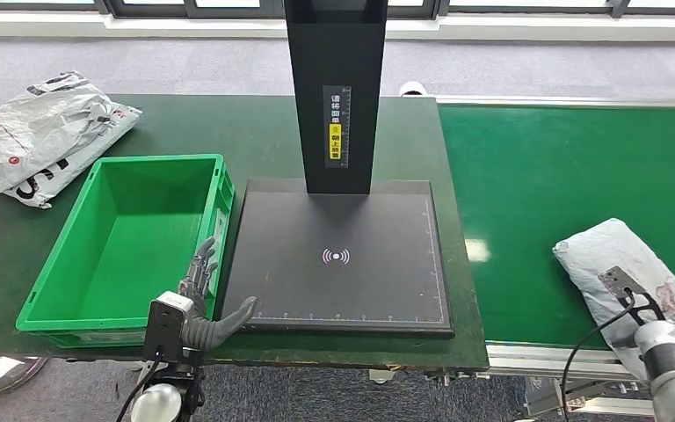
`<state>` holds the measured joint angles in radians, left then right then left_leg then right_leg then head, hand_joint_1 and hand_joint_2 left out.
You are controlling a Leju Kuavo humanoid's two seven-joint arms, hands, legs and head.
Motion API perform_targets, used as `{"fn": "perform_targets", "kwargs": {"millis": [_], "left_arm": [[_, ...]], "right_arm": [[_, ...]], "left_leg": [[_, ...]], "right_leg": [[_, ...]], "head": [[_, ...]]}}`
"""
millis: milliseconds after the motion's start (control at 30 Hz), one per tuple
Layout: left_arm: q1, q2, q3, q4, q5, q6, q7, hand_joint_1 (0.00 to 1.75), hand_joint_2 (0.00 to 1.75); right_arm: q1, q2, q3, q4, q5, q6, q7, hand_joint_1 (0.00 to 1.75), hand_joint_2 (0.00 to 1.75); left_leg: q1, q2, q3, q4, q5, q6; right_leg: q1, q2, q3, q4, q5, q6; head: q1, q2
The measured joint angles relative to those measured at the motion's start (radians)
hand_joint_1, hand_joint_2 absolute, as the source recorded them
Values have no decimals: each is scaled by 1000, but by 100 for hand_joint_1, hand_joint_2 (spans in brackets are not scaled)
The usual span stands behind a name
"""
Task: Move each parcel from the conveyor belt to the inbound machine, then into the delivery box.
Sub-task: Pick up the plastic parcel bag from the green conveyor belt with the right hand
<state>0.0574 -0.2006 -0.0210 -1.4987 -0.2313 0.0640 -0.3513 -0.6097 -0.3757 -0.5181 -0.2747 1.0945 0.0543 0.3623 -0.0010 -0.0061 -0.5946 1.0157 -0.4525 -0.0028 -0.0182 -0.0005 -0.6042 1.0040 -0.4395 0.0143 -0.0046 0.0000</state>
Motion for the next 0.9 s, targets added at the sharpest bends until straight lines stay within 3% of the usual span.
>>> {"fn": "perform_targets", "kwargs": {"millis": [67, 200, 900], "left_arm": [[0, 0, 0, 1, 0, -1, 0, 0, 175], [-2, 0, 0, 4, -1, -3, -2, 0, 175], [-2, 0, 0, 12, -1, -3, -8, 0, 175]], "right_arm": [[1, 5, -4, 0, 5, 9, -1, 2, 175], [1, 15, -13, 0, 12, 22, -2, 117, 175], [-4, 34, -22, 0, 19, 29, -3, 117, 175]], "left_leg": [[0, 0, 0, 0, 0, 0], [0, 0, 0, 0, 0, 0], [0, 0, 1, 0, 0, 0]], "right_leg": [[0, 0, 0, 0, 0, 0], [0, 0, 0, 0, 0, 0], [0, 0, 1, 0, 0, 0]], "head": [[0, 0], [0, 0], [0, 0]]}}
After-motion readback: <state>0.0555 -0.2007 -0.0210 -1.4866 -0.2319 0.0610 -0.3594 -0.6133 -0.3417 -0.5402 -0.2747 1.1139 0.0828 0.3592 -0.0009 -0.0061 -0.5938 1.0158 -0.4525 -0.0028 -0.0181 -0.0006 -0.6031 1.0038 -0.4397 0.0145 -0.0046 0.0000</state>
